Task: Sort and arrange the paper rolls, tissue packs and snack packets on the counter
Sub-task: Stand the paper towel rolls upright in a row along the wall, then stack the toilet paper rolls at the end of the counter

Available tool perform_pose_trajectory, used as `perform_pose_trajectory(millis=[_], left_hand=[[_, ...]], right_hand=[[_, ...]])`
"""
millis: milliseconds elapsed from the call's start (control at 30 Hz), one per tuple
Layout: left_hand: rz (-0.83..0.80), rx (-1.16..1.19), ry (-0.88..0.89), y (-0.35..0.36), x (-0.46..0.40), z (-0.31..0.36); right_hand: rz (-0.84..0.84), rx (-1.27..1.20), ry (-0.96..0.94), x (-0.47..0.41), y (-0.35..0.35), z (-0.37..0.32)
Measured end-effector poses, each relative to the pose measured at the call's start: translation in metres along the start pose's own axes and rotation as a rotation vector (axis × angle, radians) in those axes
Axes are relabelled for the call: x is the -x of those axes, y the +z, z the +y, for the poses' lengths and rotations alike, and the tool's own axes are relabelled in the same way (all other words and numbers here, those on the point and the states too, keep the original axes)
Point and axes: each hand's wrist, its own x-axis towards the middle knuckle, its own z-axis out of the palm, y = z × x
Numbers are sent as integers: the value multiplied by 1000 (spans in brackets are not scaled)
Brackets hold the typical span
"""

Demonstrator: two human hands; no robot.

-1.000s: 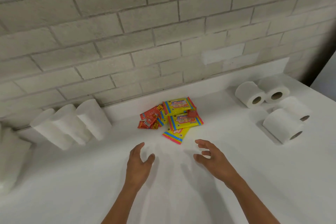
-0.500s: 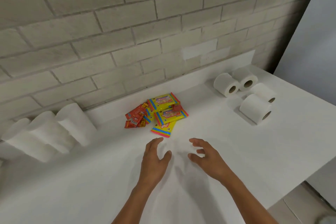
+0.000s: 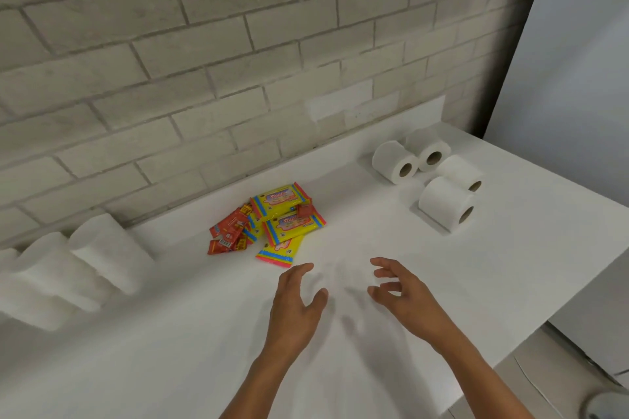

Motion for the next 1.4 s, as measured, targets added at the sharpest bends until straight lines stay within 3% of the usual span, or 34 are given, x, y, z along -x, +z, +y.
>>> perform_pose_trajectory(millis=[400,700,1067,1267,1400], left_hand=[[117,81,-77,97,-8,71],[165,105,-104,138,-23,109],[177,142,-99,163,-96,130],[165,177,-94,176,-139,136],[143,172,-100,186,-164,142]], right_hand=[[-74,31,-37,-36,-139,21],[-88,41,-60,-60,-203,23],[52,13,-25,-133,-252,5],[234,203,-47,-198,-264,1],[198,388,4,-238,-272,7]])
